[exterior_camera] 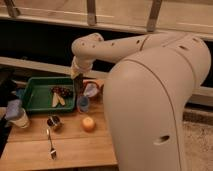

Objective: Place eraser in tray

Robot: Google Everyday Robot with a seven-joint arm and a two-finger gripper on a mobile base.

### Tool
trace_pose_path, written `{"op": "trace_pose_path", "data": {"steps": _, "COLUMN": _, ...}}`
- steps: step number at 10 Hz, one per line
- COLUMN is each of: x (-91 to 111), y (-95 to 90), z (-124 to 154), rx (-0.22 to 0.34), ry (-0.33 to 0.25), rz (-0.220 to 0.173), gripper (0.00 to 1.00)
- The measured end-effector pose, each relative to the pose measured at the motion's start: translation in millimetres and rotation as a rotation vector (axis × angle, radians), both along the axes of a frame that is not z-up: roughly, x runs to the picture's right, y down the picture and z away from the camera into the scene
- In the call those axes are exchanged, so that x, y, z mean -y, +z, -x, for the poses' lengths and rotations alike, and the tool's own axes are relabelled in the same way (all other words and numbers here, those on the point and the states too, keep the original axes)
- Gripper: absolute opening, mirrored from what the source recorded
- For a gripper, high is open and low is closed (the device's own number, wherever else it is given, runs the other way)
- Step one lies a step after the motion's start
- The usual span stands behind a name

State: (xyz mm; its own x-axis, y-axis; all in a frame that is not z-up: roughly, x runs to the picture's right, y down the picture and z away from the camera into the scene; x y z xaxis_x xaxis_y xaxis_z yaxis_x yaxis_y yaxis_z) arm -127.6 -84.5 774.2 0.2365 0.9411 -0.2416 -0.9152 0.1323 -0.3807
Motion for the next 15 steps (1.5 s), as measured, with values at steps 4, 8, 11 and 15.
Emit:
{"op": "trace_pose_path", "data": {"steps": 4, "x": 10.0, "y": -4.5, "z": 45.9, "rx": 0.082, "ry": -0.036, "rz": -0.090, "gripper": 0.00}}
{"op": "trace_pose_path", "data": {"steps": 8, "x": 10.7, "y": 2.9, "z": 113.2, "rx": 0.189, "ry": -0.087, "rz": -0.113, "gripper": 0.00}}
{"op": "trace_pose_path", "data": {"steps": 11, "x": -7.3, "y": 28.4, "z": 132.8, "rx": 0.218, "ry": -0.061, "rz": -0.074, "gripper": 0.00}}
{"op": "trace_pose_path", "data": {"steps": 15, "x": -28.4, "y": 68.6, "z": 154.0, "rx": 0.183, "ry": -0.060, "rz": -0.001, "gripper": 0.19}}
